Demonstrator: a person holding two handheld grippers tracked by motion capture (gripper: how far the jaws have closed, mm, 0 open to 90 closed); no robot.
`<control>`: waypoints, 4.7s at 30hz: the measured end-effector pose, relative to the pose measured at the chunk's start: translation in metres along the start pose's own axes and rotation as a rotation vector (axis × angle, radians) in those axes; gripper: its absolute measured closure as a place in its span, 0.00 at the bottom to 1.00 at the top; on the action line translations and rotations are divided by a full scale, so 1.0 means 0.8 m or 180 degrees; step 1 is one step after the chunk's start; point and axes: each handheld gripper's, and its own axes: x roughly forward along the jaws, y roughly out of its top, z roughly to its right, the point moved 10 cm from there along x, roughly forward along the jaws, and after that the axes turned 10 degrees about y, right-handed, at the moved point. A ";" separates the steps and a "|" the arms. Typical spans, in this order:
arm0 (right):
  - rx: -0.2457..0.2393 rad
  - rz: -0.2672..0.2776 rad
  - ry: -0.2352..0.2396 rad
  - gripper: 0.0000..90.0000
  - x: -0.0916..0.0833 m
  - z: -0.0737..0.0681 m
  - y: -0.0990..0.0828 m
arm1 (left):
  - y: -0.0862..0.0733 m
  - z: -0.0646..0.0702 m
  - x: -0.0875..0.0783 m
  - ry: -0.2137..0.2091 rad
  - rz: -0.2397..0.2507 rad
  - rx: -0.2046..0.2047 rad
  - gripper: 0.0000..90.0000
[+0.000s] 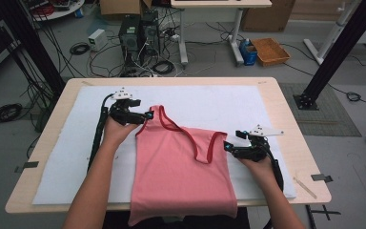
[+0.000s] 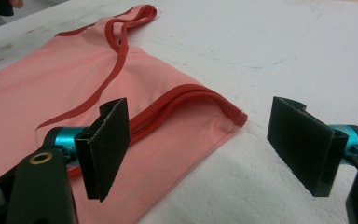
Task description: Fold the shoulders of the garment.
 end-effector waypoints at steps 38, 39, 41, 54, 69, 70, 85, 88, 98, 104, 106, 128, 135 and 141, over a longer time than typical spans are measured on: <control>0.0001 -0.0028 0.0043 0.23 0.001 -0.001 -0.001 | -0.046 -0.023 0.117 0.0153 -0.0923 -0.0140 0.17; -0.0002 -0.0028 0.0042 0.23 0.001 -0.001 -0.001 | -0.046 -0.024 0.117 0.0156 -0.0914 -0.0130 0.17; -0.0010 -0.0031 0.0037 0.23 0.001 -0.001 -0.001 | -0.045 -0.024 0.118 0.0149 -0.0941 -0.0094 0.18; -0.0030 -0.0046 0.0047 0.23 0.002 -0.002 -0.001 | -0.044 -0.024 0.113 0.0393 -0.0981 0.0222 0.78; -0.0033 -0.0042 0.0050 0.23 0.001 -0.003 -0.001 | -0.005 -0.006 0.080 0.0142 -0.0543 0.0199 0.90; -0.0037 -0.0045 0.0051 0.23 0.001 -0.003 -0.001 | -0.001 -0.004 0.076 0.0130 -0.0481 0.0171 0.90; -0.0031 -0.0036 0.0052 0.23 0.001 -0.003 -0.001 | -0.014 0.051 -0.003 -0.0013 0.0050 0.0205 0.90; -0.0056 -0.0047 0.0042 0.23 0.001 -0.003 -0.001 | -0.032 0.060 -0.014 -0.0025 0.0092 0.0214 0.90; -0.0071 -0.0056 0.0032 0.23 0.002 -0.004 -0.002 | -0.067 0.090 -0.032 0.0051 0.0086 0.0338 0.65; -0.0077 -0.0055 0.0029 0.23 0.002 -0.004 -0.002 | -0.054 0.098 -0.052 0.0083 0.0265 0.0344 0.42; -0.0077 -0.0056 0.0035 0.23 0.002 -0.004 -0.002 | -0.048 0.101 -0.058 0.0001 0.0318 0.0338 0.41; -0.0094 -0.0075 0.0041 0.23 0.002 -0.005 -0.002 | -0.100 0.087 -0.052 0.0103 -0.0181 0.0374 0.54; -0.0088 -0.0066 0.0055 0.23 0.002 -0.005 -0.002 | -0.124 0.104 -0.056 0.0056 -0.0395 0.0537 0.55; -0.0081 -0.0060 0.0066 0.23 0.002 -0.004 -0.002 | -0.127 0.115 -0.065 -0.0055 -0.0393 0.0570 0.58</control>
